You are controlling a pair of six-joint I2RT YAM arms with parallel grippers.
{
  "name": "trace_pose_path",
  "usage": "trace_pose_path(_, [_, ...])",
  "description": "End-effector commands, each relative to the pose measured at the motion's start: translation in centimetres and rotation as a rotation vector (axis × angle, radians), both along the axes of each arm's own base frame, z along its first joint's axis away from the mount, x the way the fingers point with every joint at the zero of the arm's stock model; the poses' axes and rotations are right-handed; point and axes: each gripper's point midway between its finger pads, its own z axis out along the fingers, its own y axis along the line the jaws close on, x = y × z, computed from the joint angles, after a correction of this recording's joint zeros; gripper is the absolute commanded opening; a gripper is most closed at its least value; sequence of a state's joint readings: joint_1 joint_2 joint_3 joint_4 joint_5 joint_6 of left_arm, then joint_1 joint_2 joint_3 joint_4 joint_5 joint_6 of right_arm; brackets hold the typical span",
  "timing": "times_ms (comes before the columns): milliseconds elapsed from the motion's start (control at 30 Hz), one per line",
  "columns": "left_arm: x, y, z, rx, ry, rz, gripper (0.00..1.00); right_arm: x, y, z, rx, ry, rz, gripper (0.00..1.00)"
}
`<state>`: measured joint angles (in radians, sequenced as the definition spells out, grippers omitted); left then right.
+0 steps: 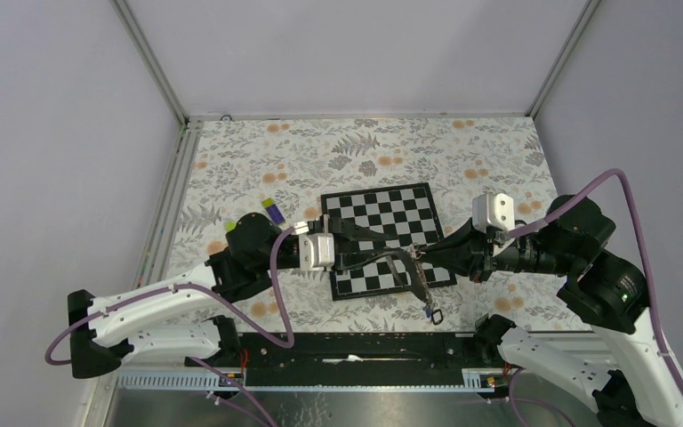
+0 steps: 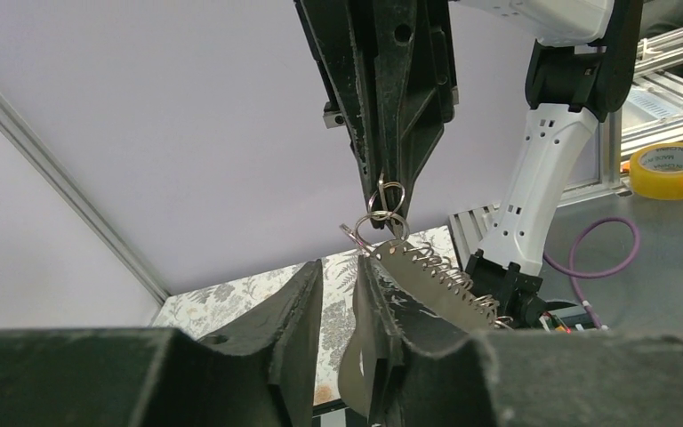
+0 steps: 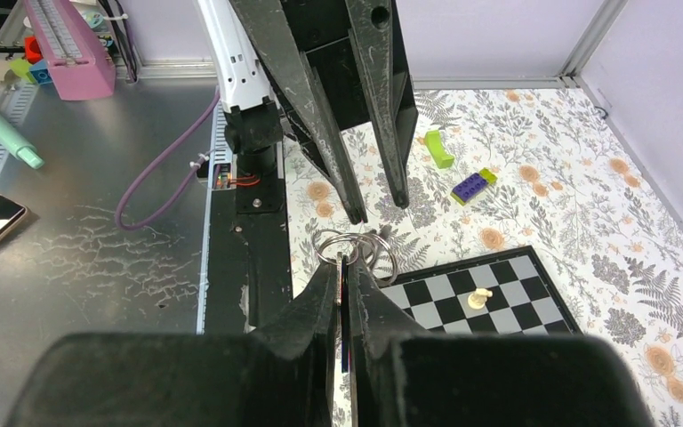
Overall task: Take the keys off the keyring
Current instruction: Remove the key from the keyring.
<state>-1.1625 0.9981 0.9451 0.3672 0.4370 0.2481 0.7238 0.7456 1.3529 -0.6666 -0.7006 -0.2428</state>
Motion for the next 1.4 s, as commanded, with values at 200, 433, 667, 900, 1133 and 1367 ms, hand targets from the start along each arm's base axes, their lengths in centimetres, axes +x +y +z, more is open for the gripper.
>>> trace_pose_path(200, [-1.5,-0.1,1.9,-0.027,-0.02,-0.091,0.28,-1.2,-0.1,1.3,0.016,-0.019,0.057,0.0])
trace_pose_path(433, [-2.0,0.0,2.1,-0.025,-0.02,-0.115,0.41,-1.2,-0.1,1.2,0.012,-0.015,0.057,0.0])
trace_pose_path(667, [-2.1,0.1,2.2,-0.021,-0.021,-0.116,0.36,0.2,-0.5,0.6,-0.014,-0.038,-0.02,0.0])
trace_pose_path(900, [-1.2,-0.3,0.8,0.004,0.0,-0.08,0.35,1.0,-1.0,0.6,-0.025,-0.071,-0.071,0.0])
trace_pose_path(1133, [-0.4,-1.2,-0.6,0.038,0.004,-0.057,0.37,0.1,-0.5,0.7,-0.029,-0.029,-0.016,0.0])
trace_pose_path(1367, [0.2,-0.5,0.3,0.014,-0.005,-0.004,0.51,-0.4,-0.6,0.7,-0.041,-0.016,0.004,0.0])
